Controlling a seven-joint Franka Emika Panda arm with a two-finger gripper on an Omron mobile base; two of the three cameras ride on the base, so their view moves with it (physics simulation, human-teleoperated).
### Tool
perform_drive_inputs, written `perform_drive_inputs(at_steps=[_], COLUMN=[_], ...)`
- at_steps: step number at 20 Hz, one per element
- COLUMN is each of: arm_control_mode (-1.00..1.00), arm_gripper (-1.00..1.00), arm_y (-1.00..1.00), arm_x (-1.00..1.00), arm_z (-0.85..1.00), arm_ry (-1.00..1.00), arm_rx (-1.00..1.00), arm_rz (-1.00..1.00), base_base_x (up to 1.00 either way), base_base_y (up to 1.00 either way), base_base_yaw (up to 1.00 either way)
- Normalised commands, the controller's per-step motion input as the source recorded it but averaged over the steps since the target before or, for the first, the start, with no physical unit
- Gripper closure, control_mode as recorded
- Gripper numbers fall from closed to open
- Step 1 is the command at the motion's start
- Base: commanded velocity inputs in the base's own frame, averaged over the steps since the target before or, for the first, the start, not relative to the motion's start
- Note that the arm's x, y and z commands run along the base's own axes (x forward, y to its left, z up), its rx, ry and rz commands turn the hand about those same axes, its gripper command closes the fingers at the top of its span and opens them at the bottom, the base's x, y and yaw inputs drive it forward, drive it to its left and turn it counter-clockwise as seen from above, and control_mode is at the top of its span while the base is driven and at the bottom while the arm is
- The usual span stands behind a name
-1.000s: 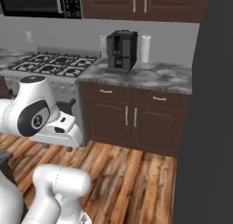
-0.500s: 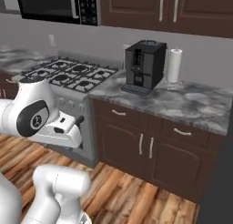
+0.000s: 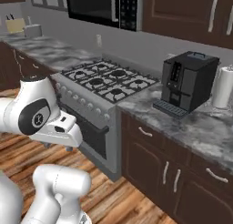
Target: Retrieve the butter from the fridge and place it on a plate on the dining table. Then retrieve the butter knife by the fridge and place it near the plate.
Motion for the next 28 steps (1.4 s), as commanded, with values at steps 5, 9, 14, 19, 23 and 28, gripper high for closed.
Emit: perform_drive_inputs(at_steps=[5,9,14,19,23,28], arm_control_mode=[1.00,1.00,1.00,1.00,1.00,1.00], arm_gripper=[-1.00,-1.00,-1.00,-1.00,-1.00,-1.00], arm_y=[0.00,0.00,0.00,0.00,0.00,0.00], arm_x=[0.00,0.00,0.00,0.00,0.00,0.00], arm_z=[0.00,0.00,0.00,0.00,0.00,0.00], arm_ry=[0.00,0.00,0.00,0.00,0.00,0.00], arm_rx=[0.00,0.00,0.00,0.00,0.00,0.00], arm_rz=[0.00,0.00,0.00,0.00,0.00,0.00], base_base_x=[0.16,0.21,0.01,0.14,0.11,0.28], base_base_y=[-0.01,-0.02,-0.10,-0.33,-0.65,-0.42], base_base_yaw=[0.81,0.82,0.83,0.61,0.05,-0.05])
